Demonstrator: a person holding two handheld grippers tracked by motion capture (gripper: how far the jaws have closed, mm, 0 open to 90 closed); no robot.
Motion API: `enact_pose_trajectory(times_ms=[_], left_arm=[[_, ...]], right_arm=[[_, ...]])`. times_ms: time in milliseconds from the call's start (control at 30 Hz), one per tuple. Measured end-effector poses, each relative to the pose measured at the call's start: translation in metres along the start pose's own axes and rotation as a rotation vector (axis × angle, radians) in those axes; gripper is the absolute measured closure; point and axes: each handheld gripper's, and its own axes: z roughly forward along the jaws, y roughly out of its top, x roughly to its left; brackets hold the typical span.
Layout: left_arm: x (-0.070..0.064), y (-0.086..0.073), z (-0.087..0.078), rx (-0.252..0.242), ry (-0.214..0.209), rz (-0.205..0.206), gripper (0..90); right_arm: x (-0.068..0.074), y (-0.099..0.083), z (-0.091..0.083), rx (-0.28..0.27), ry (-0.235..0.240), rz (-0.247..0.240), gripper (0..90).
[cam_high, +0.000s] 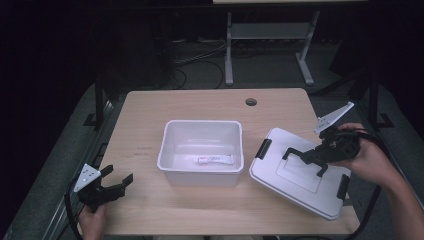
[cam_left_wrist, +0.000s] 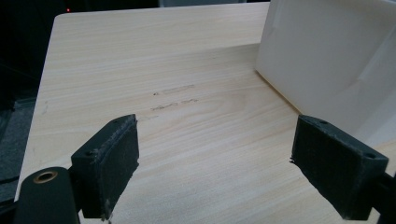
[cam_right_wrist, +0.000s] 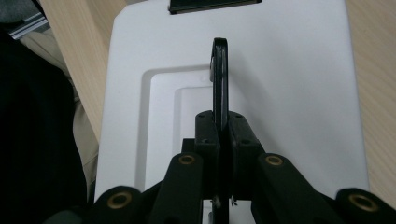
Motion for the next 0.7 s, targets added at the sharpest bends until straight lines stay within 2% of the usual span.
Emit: enact_pose_trajectory(times_ms=[300, 700], left_arm=[[0.000, 0.000, 0.000, 0.000, -0.002, -0.001, 14.1], [0.001, 0.000, -0.001, 0.002, 0.002, -0.002, 14.1]], right_arm=[[0.009, 0.010, -0.017, -0.010, -0.003, -0.030, 84.5], [0.022, 0.033, -0.033, -0.016, 0.000, -0.082, 84.5]])
